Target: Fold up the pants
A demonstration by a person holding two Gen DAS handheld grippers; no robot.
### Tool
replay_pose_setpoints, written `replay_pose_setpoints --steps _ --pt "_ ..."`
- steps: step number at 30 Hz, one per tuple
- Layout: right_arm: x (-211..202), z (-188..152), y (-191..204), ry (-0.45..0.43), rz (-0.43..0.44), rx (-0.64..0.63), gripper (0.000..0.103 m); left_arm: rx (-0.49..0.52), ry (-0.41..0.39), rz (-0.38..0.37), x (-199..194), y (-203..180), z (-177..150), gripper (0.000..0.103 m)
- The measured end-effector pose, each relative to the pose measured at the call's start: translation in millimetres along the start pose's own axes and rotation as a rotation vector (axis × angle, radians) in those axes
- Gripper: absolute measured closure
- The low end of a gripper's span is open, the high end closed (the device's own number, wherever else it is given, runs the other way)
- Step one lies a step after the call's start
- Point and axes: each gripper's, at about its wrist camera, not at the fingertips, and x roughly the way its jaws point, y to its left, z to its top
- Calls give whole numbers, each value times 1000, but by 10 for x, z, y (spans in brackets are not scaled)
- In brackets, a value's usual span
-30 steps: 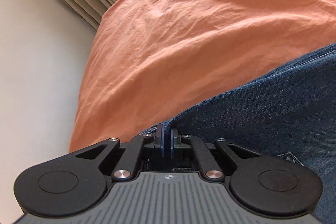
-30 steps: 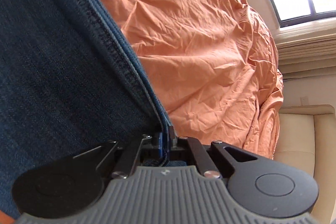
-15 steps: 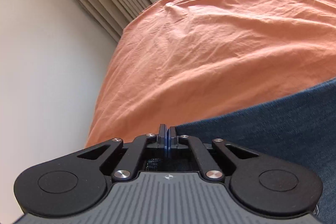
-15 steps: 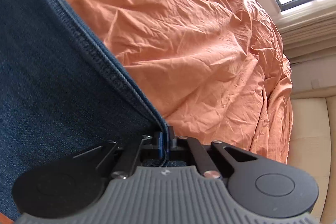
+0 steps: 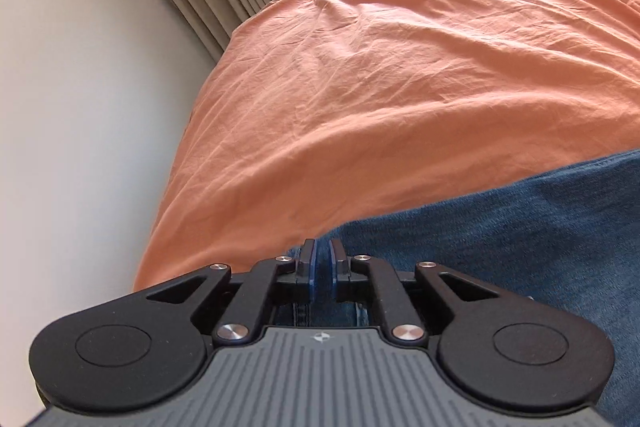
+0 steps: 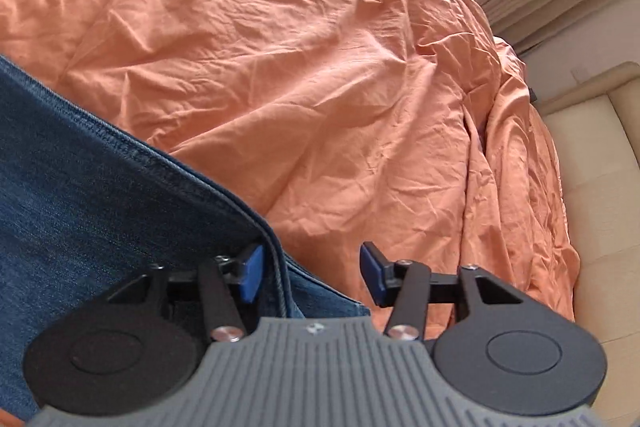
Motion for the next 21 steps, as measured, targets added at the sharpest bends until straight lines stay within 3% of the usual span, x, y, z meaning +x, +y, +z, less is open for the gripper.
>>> replay_pose_setpoints --steps 3,7,9,15,21 --pt "-139 -144 -158 6 -109 2 59 6 18 3 -65 -22 -141 89" --pt "-347 -386 -411 2 -78 105 59 -17 49 -33 -208 -3 -342 89" --pt "-426 -550 -488 5 -49 158 59 -17 56 -58 -309 2 -454 82" --pt "-436 -1328 -673 32 181 545 68 -78 71 -78 -481 111 -765 76" --pt "-48 -2029 -785 22 365 1036 69 -195 119 -80 -536 294 -1006 76"
